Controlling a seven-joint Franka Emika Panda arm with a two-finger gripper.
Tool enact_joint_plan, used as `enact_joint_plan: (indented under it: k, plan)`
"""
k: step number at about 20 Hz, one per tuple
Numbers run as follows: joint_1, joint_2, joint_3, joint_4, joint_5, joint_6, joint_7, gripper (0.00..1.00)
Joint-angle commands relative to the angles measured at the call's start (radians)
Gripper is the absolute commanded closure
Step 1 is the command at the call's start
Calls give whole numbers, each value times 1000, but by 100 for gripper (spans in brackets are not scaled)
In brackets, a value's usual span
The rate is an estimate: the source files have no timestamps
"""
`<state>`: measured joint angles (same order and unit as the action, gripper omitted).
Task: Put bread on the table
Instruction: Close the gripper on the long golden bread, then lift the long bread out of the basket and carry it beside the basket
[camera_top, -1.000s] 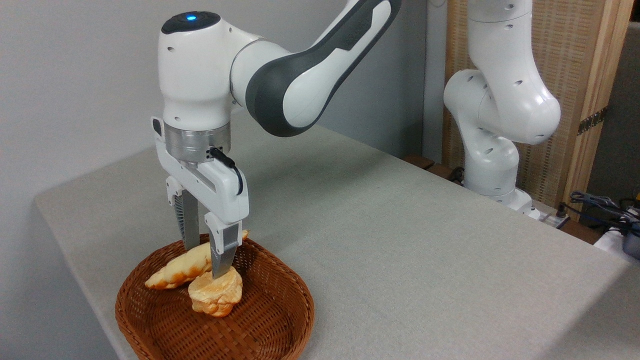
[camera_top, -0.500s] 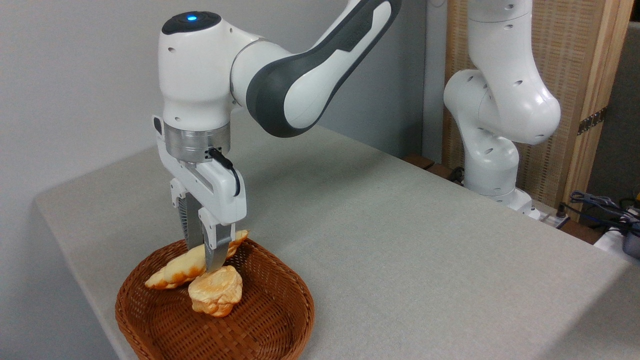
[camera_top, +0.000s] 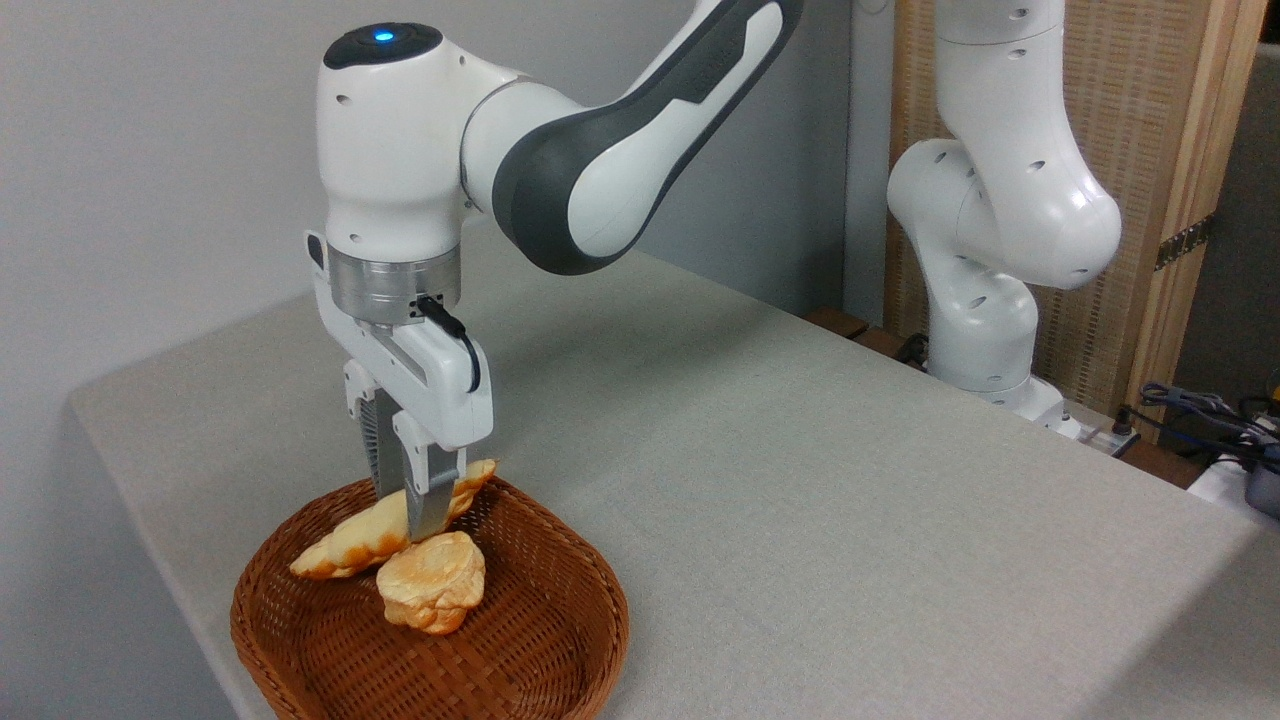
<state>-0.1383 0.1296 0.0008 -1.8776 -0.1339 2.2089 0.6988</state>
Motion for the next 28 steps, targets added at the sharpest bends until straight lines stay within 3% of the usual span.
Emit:
enact_joint_plan:
  k: [1,9,14,22,28]
  plan:
    - [-1,1,5,6,-26,12,24,85]
    - [-1,-12,5,9,-26,11,22,86]
    - [2,-90,15,9,-47,-12,18,82]
    - [3,-212,18,5,-49,-306,24,76]
    - [2,-228,16,0,-47,-478,80,72]
